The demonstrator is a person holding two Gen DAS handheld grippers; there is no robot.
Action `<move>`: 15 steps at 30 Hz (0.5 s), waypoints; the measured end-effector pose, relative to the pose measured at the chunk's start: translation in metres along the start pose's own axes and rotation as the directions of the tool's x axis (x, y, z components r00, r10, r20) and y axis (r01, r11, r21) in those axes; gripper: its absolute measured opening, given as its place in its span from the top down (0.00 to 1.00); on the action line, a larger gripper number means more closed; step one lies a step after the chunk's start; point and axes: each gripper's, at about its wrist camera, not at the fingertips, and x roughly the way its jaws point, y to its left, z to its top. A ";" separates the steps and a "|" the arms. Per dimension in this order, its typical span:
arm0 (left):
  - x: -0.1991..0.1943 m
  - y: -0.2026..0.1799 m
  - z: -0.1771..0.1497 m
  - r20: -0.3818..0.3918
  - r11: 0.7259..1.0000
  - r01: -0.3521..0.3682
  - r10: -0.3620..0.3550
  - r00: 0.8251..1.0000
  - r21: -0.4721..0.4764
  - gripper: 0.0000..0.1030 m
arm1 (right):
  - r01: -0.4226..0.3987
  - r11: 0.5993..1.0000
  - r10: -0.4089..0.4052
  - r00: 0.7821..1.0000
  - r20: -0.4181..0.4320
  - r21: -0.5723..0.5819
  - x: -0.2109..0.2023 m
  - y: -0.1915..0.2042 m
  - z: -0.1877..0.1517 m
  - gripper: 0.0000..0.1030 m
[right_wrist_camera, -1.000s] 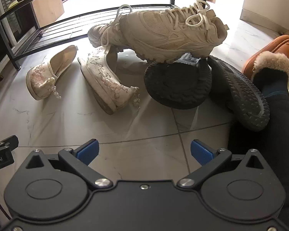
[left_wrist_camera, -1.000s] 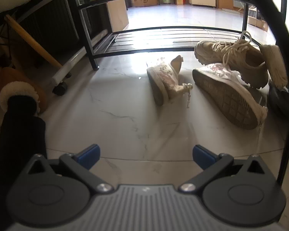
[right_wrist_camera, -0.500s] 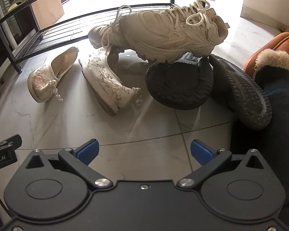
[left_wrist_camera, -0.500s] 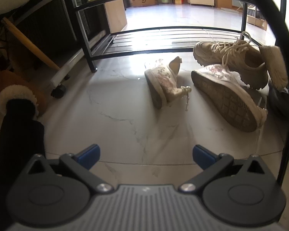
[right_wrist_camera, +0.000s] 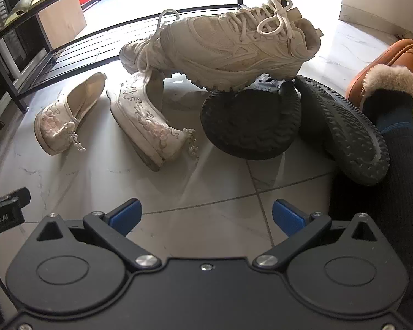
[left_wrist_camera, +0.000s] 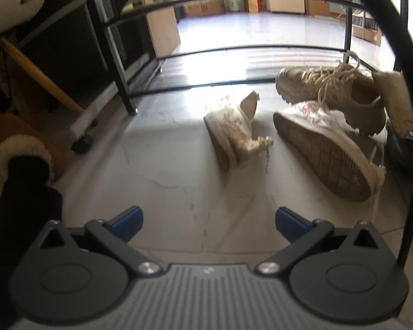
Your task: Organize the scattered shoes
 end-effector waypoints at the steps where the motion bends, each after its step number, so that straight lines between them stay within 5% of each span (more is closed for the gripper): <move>1: -0.001 -0.001 0.001 0.016 1.000 -0.009 0.008 1.000 0.011 0.00 | -0.003 1.000 0.003 1.000 0.000 0.000 -0.001 0.000 0.000 0.00; 15: -0.001 -0.003 0.028 0.098 1.000 0.013 -0.011 0.995 -0.011 0.00 | -0.068 0.998 0.068 0.998 0.000 -0.008 -0.014 0.014 -0.001 0.00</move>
